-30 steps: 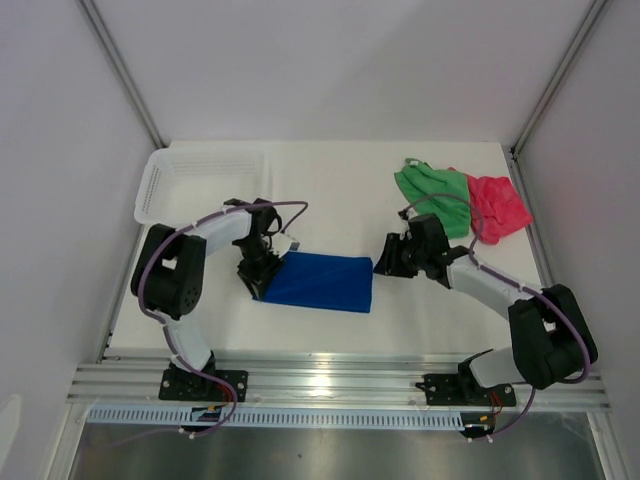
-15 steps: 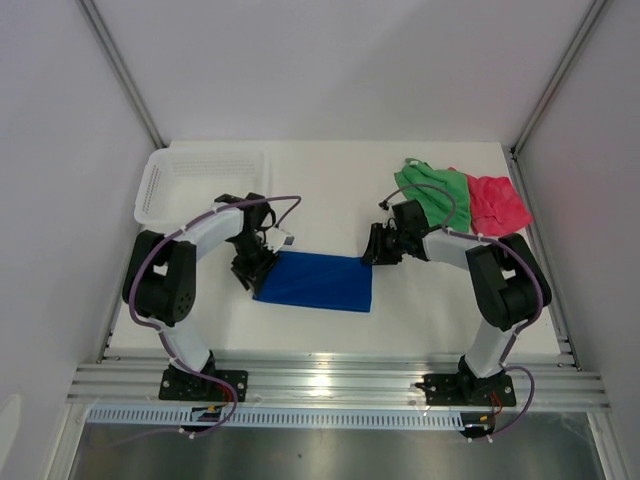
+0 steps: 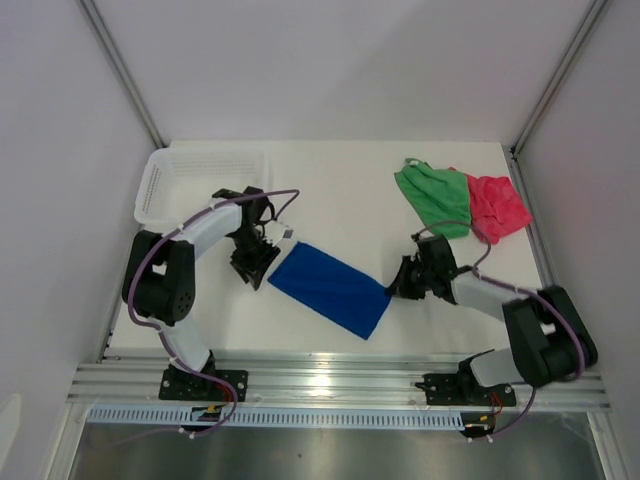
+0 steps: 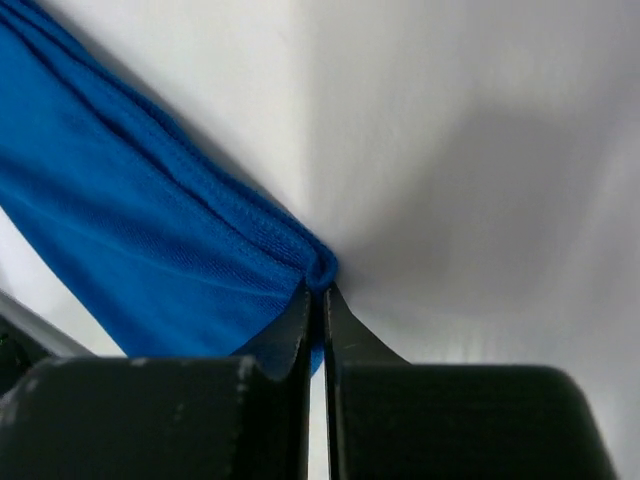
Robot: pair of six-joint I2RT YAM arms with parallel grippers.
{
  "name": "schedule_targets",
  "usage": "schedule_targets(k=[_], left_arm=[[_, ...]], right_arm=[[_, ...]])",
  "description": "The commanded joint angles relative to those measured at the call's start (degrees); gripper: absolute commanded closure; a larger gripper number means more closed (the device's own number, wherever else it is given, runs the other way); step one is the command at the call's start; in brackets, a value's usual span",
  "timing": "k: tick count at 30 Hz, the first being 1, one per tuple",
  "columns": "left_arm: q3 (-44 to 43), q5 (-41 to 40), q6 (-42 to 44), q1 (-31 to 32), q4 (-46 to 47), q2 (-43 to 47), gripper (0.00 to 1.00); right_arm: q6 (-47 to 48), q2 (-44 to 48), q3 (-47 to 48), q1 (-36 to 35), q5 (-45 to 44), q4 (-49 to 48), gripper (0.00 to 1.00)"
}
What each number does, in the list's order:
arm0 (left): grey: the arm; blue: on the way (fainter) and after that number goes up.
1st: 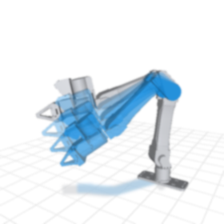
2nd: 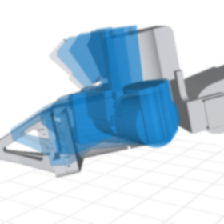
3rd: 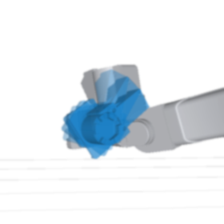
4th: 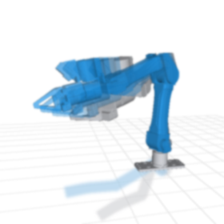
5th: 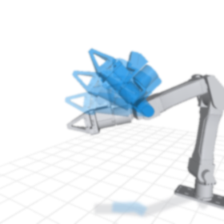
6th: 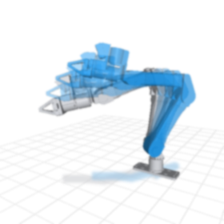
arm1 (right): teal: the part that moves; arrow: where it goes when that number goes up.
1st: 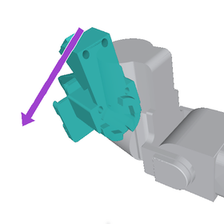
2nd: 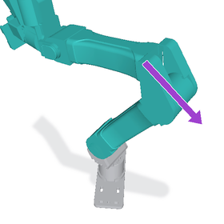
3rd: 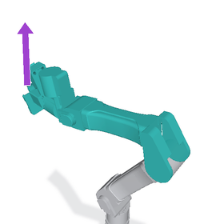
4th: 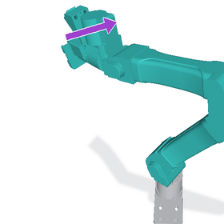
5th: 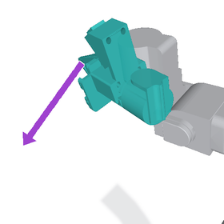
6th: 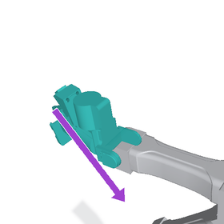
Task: Roll the towels
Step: Fold the towel
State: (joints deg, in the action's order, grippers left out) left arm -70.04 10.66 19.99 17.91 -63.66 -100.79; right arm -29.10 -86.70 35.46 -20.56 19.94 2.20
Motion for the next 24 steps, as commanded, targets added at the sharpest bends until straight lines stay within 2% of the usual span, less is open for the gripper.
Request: schedule_targets(k=[1,2,3,4,5,7,8,10,11,12,14,15,17,18,19,21,22,23,24], left_arm=[[-4.4,0.7,0.0,-0.4,-0.6,0.9,0.57],[-5.1,1.6,0.0,-0.2,-0.7,0.5,0.57],[-6.1,1.8,0.0,0.0,-0.9,0.2,0.57],[-6.7,2.1,0.0,0.3,-1.4,-0.3,0.57],[-8.6,2.5,0.0,1.1,-1.6,-1.4,0.57],[-9.4,2.9,0.1,2.0,-2.4,-2.5,0.57],[-10.2,3.6,0.2,2.9,-2.6,-3.3,0.57],[-10.8,4.2,0.2,3.7,-2.9,-4.2,0.57],[-11.8,4.6,0.1,4.2,-2.9,-5.1,0.57],[-12.1,5.3,0.0,4.4,-2.9,-5.5,0.57],[-13.4,6.2,-0.1,5.5,-2.7,-6.6,0.57],[-14.7,6.7,0.0,5.8,-2.7,-7.3,0.57],[-15.4,7.2,-0.7,6.6,-1.7,-7.8,0.57],[-16.5,7.7,-1.3,6.6,-1.0,-8.1,0.57],[-16.8,8.3,-2.9,6.6,-0.4,-8.5,0.57],[-17.6,8.9,-4.4,6.6,0.7,-9.4,0.56],[-17.8,10.2,-5.6,6.6,0.8,-10.3,0.56],[-18.0,10.8,-6.2,6.6,1.0,-10.8,0.56],[-18.3,11.1,-6.8,6.6,1.0,-11.3,0.57]], right_arm=[[-9.3,12.7,-10.1,-2.5,-8.4,11.7,1.00],[-11.4,15.9,-11.7,-6.2,-11.1,13.7,0.99],[-13.7,22.1,-13.0,-8.4,-11.9,17.2,0.93],[-15.6,25.1,-14.4,-10.7,-11.0,17.5,0.86],[-22.9,27.9,-16.2,-15.8,-11.8,20.8,0.81],[-27.4,35.3,-17.0,-19.9,-11.1,23.5,0.67],[-29.0,38.9,-15.1,-22.0,-12.0,29.7,0.61],[-27.3,41.2,-10.9,-21.8,-13.9,36.3,0.53],[-23.6,42.0,-5.1,-20.2,-15.5,41.1,0.47],[-20.9,41.9,-2.3,-18.7,-17.6,42.0,0.43],[-14.8,37.5,2.4,-14.3,-15.7,39.0,0.39],[-7.5,34.8,5.2,-8.9,-9.1,36.2,0.40],[-1.8,24.2,7.7,-5.4,-3.0,26.4,0.47],[3.7,20.3,11.3,-4.4,-1.2,23.5,0.51],[6.1,12.0,13.6,-4.4,-0.3,19.4,0.51],[10.9,3.5,19.6,-4.4,1.9,16.5,0.52],[14.6,-0.5,26.1,-4.6,2.8,15.5,0.53],[15.6,-8.2,29.3,-4.7,4.0,15.0,0.53],[16.7,-11.8,32.5,-4.7,5.8,14.9,0.52]])
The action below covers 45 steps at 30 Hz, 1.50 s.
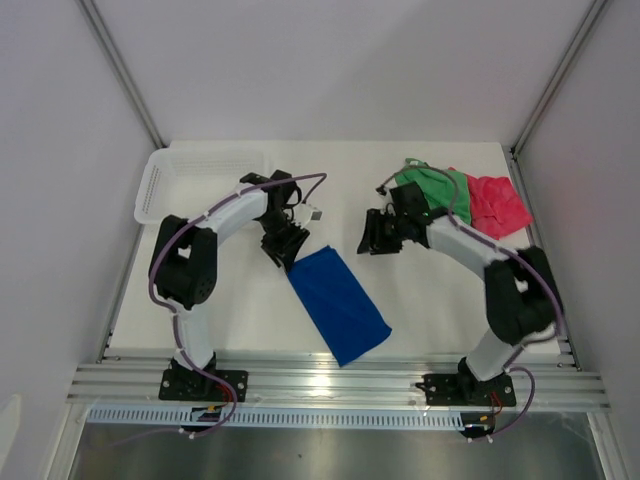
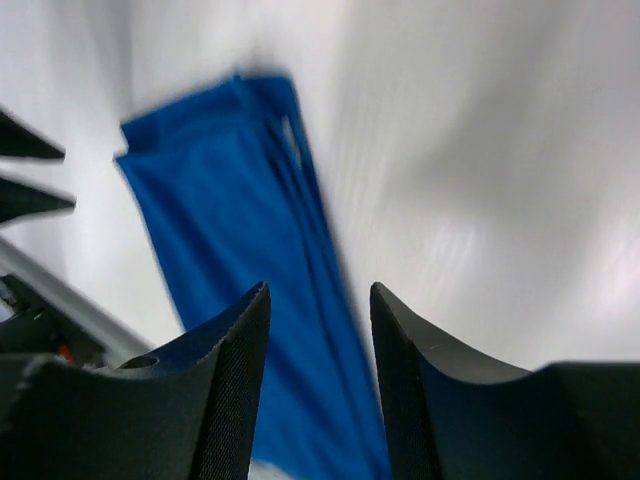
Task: Roll the towels
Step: Fold the towel
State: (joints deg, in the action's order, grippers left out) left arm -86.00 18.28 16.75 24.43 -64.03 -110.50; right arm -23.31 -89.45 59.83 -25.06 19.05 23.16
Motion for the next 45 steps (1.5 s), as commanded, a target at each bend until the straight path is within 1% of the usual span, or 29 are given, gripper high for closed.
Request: schedule_targets(k=[1,2,4,6,10,12,16,19,20,21,22,24,27,28,31,32,35,36,37,39,43,45], left_arm=[[-2.2,3.9,-4.2,0.1,1.2,-2.4,0.57],[-2.2,4.0,-4.3,0.0,1.1,-2.6,0.57],[-0.6,4.0,-4.6,-0.3,1.7,-1.9,0.57],[0.3,3.5,-4.5,-0.5,2.8,-1.0,0.57],[2.6,2.5,-3.3,-1.0,2.9,0.1,0.57],[3.3,2.6,-3.3,-1.2,2.9,0.2,0.57],[4.1,1.9,-3.4,-1.7,3.6,0.3,0.57],[3.7,1.1,-3.3,-1.8,4.1,0.0,0.57],[3.5,0.9,-3.3,-1.9,4.1,-0.2,0.57],[3.2,0.8,-3.2,-1.9,4.1,-0.3,0.57],[2.8,0.5,-3.2,-1.9,4.2,-0.4,0.57],[2.2,0.3,-3.2,-1.9,4.5,-0.4,0.57],[-0.7,0.9,-3.6,-1.8,4.3,-1.4,0.57],[-2.8,1.1,-3.8,-1.7,4.1,-2.3,0.57],[-6.1,1.8,-4.6,-1.1,3.7,-3.8,0.57],[-7.8,2.5,-4.6,-0.8,3.7,-4.9,0.57],[-12.9,3.4,-4.4,0.8,3.8,-7.4,0.59],[-13.8,3.9,-4.4,1.2,3.8,-8.1,0.59],[-14.6,4.1,-4.3,2.2,3.9,-8.8,0.59],[-17.3,5.3,-4.4,3.7,4.2,-10.4,0.59],[-18.5,6.7,-5.0,5.6,5.8,-12.5,0.59],[-18.6,6.6,-6.0,6.0,6.4,-13.4,0.59]], right_arm=[[12.0,-12.4,13.7,-0.3,7.7,-6.4,0.52],[12.3,-18.2,16.2,-0.6,9.6,-6.4,0.52],[13.9,-22.6,21.1,-1.2,11.3,-6.3,0.52],[14.7,-26.4,22.0,-2.3,13.6,-7.0,0.51],[15.3,-29.7,21.3,-3.4,16.8,-9.9,0.49],[14.9,-30.9,20.9,-3.7,18.2,-10.1,0.50],[11.5,-32.5,18.9,-3.2,18.6,-14.6,0.53],[6.9,-33.7,19.4,-2.6,18.7,-16.7,0.77],[6.1,-34.2,19.4,-2.3,18.4,-17.0,0.92],[4.6,-34.2,19.4,-2.1,17.9,-17.2,0.97],[3.9,-34.0,18.3,-1.2,16.8,-17.8,1.00],[2.4,-32.0,16.1,-0.1,15.3,-18.8,1.00],[-1.4,-26.4,8.1,3.1,12.0,-21.8,1.00],[-3.2,-24.7,3.0,5.0,11.4,-24.5,1.00],[-4.0,-17.4,-4.4,6.9,10.1,-27.5,1.00],[-3.1,-16.0,-6.9,7.0,10.5,-27.4,0.90],[0.2,-13.9,-7.1,7.0,12.2,-23.5,0.64],[1.2,-13.4,-6.1,7.1,11.9,-21.9,0.61],[2.1,-12.0,-5.5,7.3,9.5,-18.6,0.60],[4.9,-10.2,-3.5,8.4,7.1,-15.1,0.59],[9.2,-6.5,0.4,9.7,2.2,-10.7,0.59],[10.7,-6.3,1.4,9.4,2.4,-9.5,0.60]])
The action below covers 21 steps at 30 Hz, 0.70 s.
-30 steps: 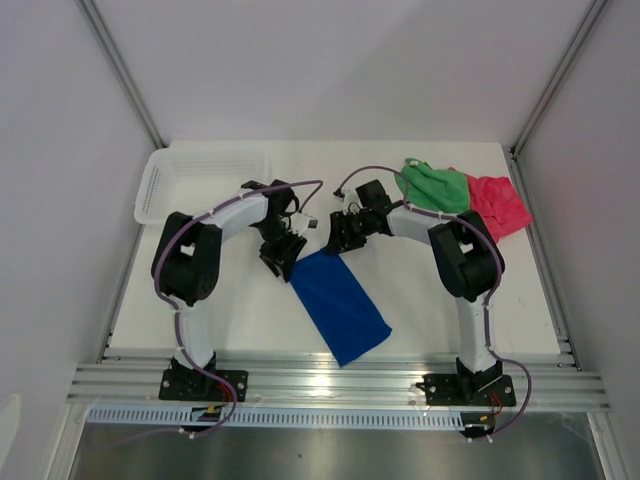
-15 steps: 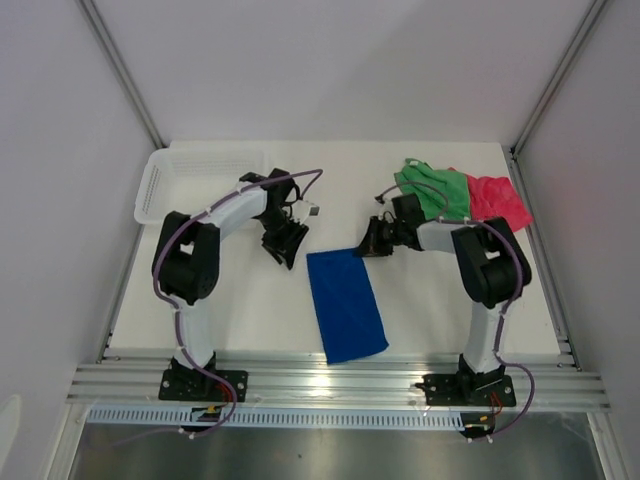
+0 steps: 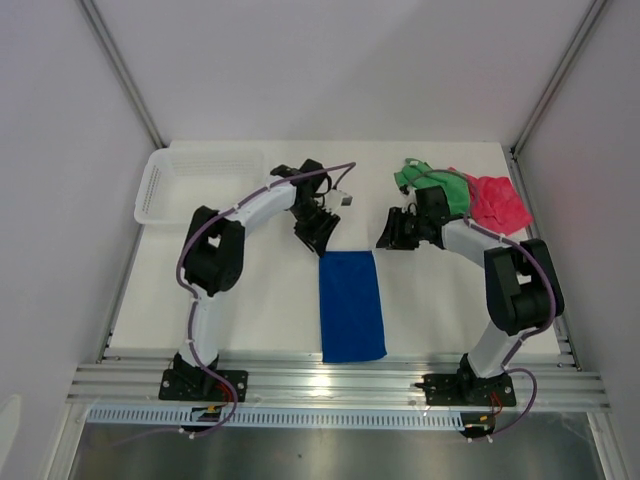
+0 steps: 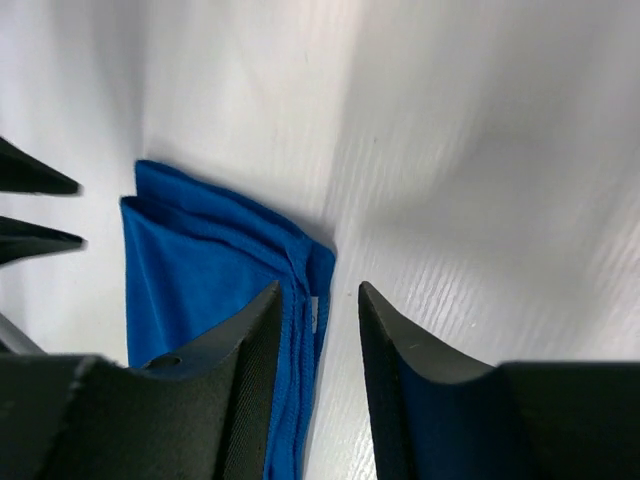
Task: Roll the towels
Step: Fold the towel
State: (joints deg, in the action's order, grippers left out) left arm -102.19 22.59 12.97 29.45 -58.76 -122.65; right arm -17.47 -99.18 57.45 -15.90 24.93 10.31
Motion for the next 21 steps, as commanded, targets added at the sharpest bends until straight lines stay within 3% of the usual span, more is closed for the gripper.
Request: schedule_targets(k=[1,7,21], left_arm=[[-2.6,2.5,-2.6,1.0,1.1,-2.1,0.59],[-2.7,3.6,-3.9,1.1,1.0,-4.4,0.60],[-3.5,6.0,-4.5,1.2,1.6,-5.0,0.71]], right_arm=[[5.6,3.6,3.9,-0.1,-3.1,3.5,0.61],[4.7,2.1,2.3,-2.1,2.8,-0.4,0.69],[5.6,-5.6,3.6,-5.1,3.5,0.9,0.66]])
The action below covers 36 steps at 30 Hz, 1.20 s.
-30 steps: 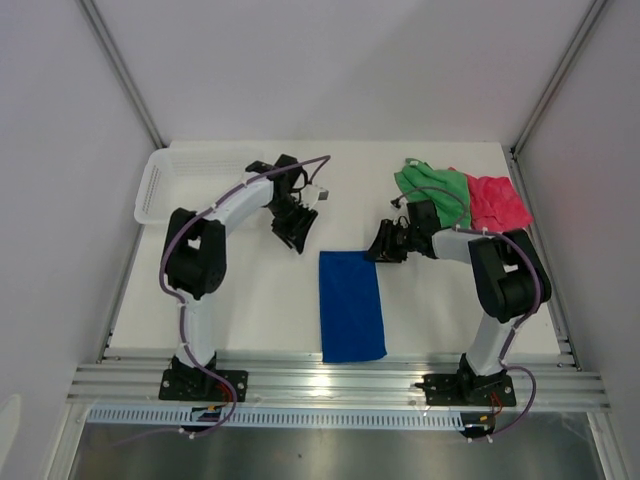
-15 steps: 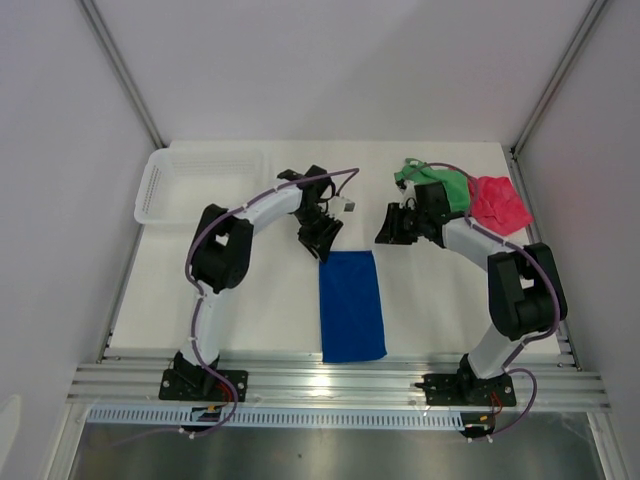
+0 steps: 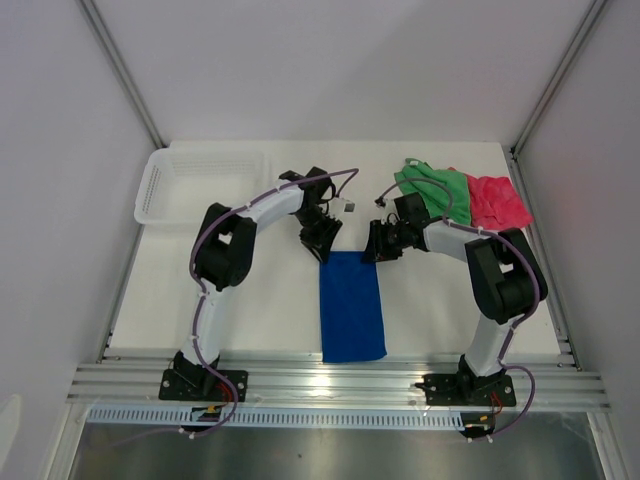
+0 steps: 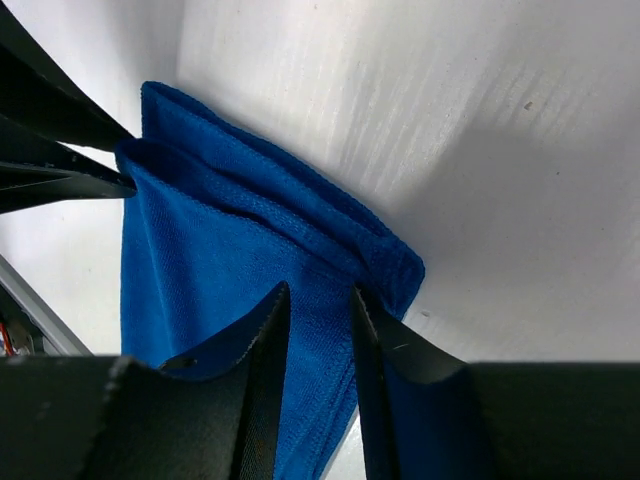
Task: Roll the towels
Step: Fold the towel, then roll the towel
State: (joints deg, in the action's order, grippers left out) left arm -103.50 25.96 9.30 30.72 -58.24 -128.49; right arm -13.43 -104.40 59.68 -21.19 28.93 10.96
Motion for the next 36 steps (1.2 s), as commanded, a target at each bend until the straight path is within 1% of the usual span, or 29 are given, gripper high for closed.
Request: schedule_targets(k=[1,4,5,8,9,10,15,16,20,23,28,34,36], left_arm=[[-2.4,2.6,-0.9,0.0,1.2,0.8,0.70],[-2.8,3.1,-1.0,0.0,1.0,0.1,0.69],[-2.8,3.4,-1.0,0.1,0.9,-0.1,0.70],[-2.9,3.7,-1.0,0.3,1.0,-0.1,0.86],[-2.9,3.8,-1.0,0.4,1.0,-0.1,0.95],[-3.6,3.8,-1.0,0.4,0.9,-0.1,0.99],[-2.2,3.9,0.5,0.4,1.2,2.0,0.99],[-0.8,3.9,1.1,0.4,2.1,3.4,0.99],[0.8,4.8,2.9,0.4,3.8,6.0,0.99],[1.0,6.3,3.7,0.5,3.9,6.9,0.99],[1.7,7.0,4.0,0.4,5.1,8.8,0.99],[1.8,5.4,4.4,0.5,4.6,7.9,0.99],[2.0,5.2,4.1,0.5,4.7,7.6,0.99]], right_arm=[[1.8,-0.4,1.4,0.2,-1.1,0.5,0.66],[2.4,0.4,1.6,0.0,-2.3,1.6,0.64],[2.5,0.8,1.7,0.1,-2.5,2.0,0.64],[3.0,2.3,2.4,0.1,-3.3,2.8,0.64],[3.2,2.5,2.6,0.1,-3.6,3.1,0.63],[3.4,2.7,2.9,0.2,-3.9,3.3,0.63],[5.7,1.6,4.5,0.5,-2.7,3.6,0.62],[7.2,1.2,5.6,0.5,-2.0,3.6,0.62],[10.9,0.3,7.2,1.1,1.5,1.6,0.60],[12.5,-1.2,7.9,1.9,5.8,-0.1,0.59],[14.9,-5.0,9.7,2.0,10.8,0.5,0.57],[17.4,-7.1,9.4,2.0,14.2,1.5,0.57],[18.0,-8.0,9.5,2.0,13.5,2.3,0.57]])
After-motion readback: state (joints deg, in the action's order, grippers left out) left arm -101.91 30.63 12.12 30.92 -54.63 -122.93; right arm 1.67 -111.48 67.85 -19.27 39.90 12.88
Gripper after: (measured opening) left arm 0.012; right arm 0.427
